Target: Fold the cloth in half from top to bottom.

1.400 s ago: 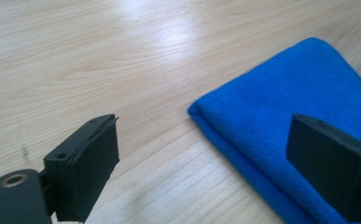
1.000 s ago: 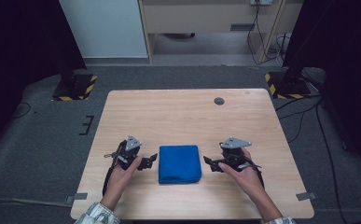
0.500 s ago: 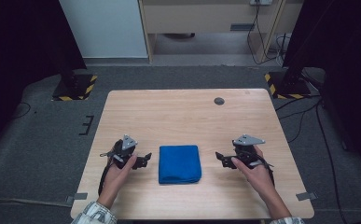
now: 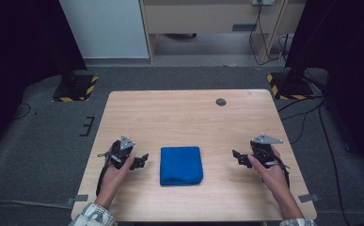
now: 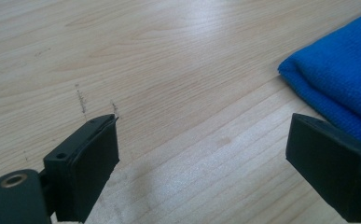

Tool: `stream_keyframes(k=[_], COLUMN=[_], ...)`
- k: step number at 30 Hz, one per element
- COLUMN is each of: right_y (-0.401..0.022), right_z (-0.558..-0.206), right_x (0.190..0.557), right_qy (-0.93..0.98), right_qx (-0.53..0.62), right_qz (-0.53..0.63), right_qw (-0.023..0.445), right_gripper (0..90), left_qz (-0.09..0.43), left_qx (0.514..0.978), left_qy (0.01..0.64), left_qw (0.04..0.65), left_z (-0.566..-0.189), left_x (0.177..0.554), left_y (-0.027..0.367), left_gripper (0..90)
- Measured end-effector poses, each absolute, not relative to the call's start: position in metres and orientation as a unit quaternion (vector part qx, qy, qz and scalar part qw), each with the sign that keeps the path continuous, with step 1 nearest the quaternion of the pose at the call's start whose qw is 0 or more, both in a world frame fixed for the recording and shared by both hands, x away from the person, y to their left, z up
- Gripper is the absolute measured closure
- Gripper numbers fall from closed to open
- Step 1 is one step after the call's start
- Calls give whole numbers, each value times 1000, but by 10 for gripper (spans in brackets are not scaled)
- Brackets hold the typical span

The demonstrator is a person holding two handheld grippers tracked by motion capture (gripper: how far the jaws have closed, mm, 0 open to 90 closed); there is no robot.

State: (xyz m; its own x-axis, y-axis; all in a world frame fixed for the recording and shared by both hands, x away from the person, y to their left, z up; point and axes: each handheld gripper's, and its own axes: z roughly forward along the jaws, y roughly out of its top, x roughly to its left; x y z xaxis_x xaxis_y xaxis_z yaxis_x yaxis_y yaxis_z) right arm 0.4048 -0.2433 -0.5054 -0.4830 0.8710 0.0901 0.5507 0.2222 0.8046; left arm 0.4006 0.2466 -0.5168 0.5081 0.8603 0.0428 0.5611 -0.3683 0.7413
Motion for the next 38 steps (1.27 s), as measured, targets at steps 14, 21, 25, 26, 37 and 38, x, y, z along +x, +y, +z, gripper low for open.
stream_keyframes(k=[14,21,25,26,37,38], right_y=[-266,-271,-269,-267,-252,-252], right_z=[-520,-528,-535,-537,-539,-539], right_x=[417,423,425,424,419,419], right_qy=[748,742,749,750,783,782], right_qx=[506,528,533,529,487,488], right_qz=[384,360,346,345,328,328], right_qw=[195,202,189,197,205,205], right_gripper=[98,99,77,71,54,53], left_qz=[214,207,197,197,196,196], left_qx=[802,798,795,795,796,796], left_qy=[459,472,474,472,471,471], left_qw=[317,313,323,325,324,324], left_z=[-528,-534,-536,-537,-537,-537], left_x=[409,414,415,415,415,415], left_y=[251,255,256,256,255,255], left_gripper=[67,51,40,26,13,12])
